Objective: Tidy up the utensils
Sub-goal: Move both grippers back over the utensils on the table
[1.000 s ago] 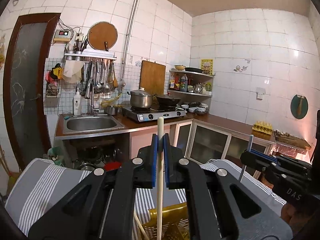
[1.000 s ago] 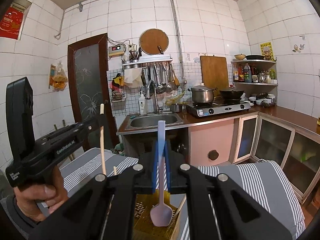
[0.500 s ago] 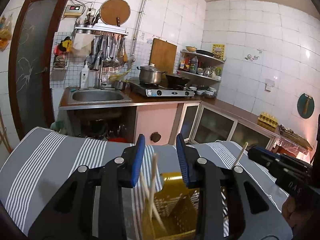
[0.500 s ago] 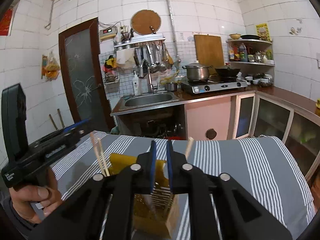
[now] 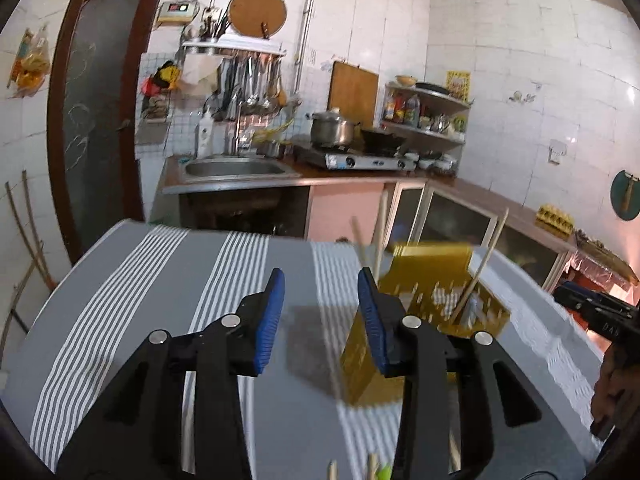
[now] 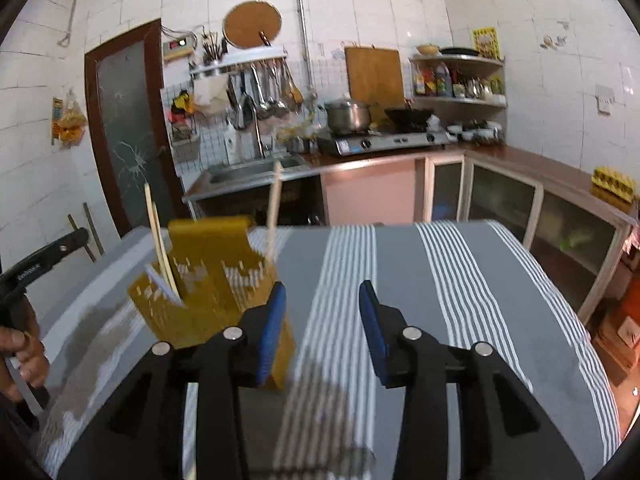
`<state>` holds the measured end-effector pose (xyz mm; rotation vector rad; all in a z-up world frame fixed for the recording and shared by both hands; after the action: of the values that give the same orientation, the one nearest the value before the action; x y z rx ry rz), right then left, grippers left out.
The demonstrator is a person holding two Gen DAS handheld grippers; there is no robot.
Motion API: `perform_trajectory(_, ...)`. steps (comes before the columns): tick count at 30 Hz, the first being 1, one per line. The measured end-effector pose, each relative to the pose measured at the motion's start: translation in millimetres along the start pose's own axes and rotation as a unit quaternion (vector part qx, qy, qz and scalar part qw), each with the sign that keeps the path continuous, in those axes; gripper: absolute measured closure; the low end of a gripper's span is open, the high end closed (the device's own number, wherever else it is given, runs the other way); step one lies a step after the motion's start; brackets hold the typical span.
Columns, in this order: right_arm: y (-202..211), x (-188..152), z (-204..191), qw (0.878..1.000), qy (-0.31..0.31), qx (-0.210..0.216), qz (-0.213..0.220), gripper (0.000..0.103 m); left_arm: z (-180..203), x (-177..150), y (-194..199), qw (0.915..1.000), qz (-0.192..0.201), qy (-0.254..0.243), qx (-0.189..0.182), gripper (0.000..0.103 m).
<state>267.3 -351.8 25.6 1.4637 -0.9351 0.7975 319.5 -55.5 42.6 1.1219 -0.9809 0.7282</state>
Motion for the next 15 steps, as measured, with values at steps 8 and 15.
perform_trajectory(8, 25, -62, 15, 0.999, -0.006, 0.003, -0.043, 0.059, -25, -70, 34, 0.9982, -0.054, 0.018, 0.020, 0.065)
perform_trajectory(15, 36, -119, 19, 0.993, -0.055, 0.007, -0.107, 0.053, -30, -119, 62, 0.9953, -0.084, 0.043, 0.020, 0.063)
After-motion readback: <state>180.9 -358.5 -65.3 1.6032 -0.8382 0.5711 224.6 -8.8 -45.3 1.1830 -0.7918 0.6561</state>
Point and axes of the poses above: each gripper's, at about its wrist camera, not at the fingertips, and y roughly against the way its jaws point, z to its right, x to its top, the point moved 4 cm from there along -y, roughly the way its jaws point, and after that the axes turned 1 degree about x, right-handed, at the moved point
